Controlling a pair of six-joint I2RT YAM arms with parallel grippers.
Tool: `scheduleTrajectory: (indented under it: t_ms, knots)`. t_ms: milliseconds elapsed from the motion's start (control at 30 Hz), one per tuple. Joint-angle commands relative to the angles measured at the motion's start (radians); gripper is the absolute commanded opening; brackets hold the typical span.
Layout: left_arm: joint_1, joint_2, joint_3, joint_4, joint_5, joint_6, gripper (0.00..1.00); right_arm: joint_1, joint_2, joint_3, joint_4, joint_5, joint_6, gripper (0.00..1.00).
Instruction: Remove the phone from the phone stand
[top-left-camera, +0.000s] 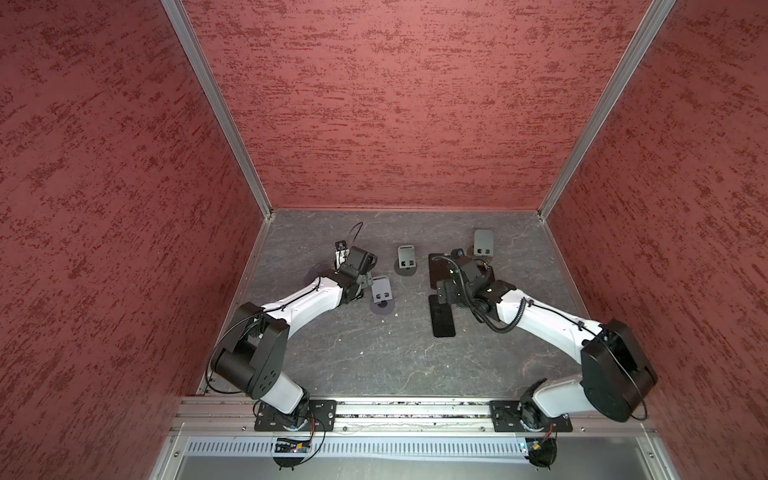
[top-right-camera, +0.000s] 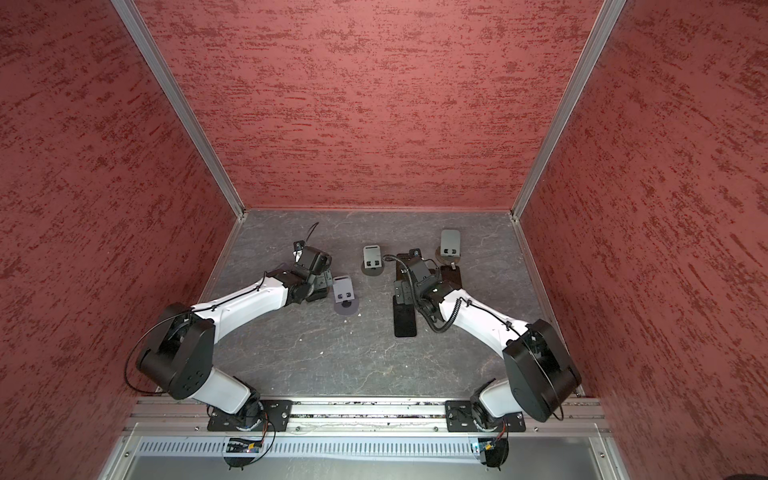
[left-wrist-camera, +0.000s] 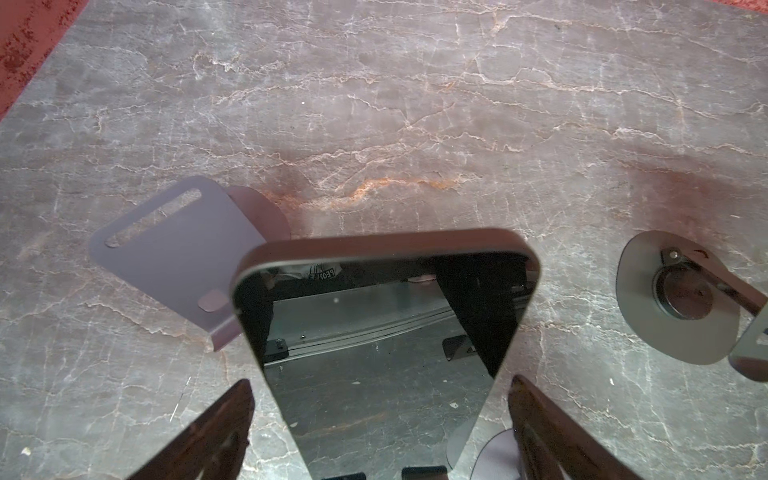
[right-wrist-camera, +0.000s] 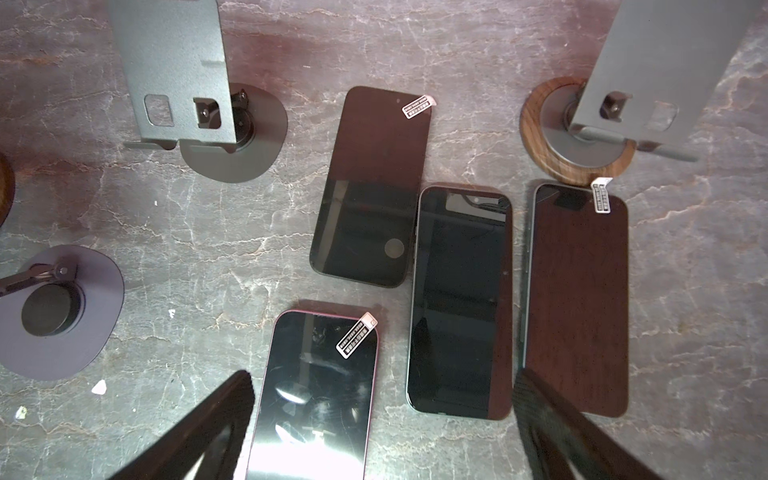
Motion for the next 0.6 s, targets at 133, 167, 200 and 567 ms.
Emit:
scheduleTrajectory:
  t_ms: [133,167,200,567]
  knots:
    - [0.013,0.04,0.019,0.029,-0.015,0.025,0.94,-0.007,0.035,-0.007,0.022,0.007,0.0,0.99]
    - [0.013,0.044,0.019,0.031,-0.015,0.026,0.94,-0.007,0.037,-0.007,0.022,0.006,0.0,0.99]
    - [0.014,0.048,0.02,0.03,-0.017,0.026,0.93,-0.007,0.038,-0.005,0.022,0.004,0.001,0.99]
    - [0.012,0.053,0.002,0.048,-0.029,0.017,0.83,-0.008,0.047,0.001,0.019,0.002,0.001,0.99]
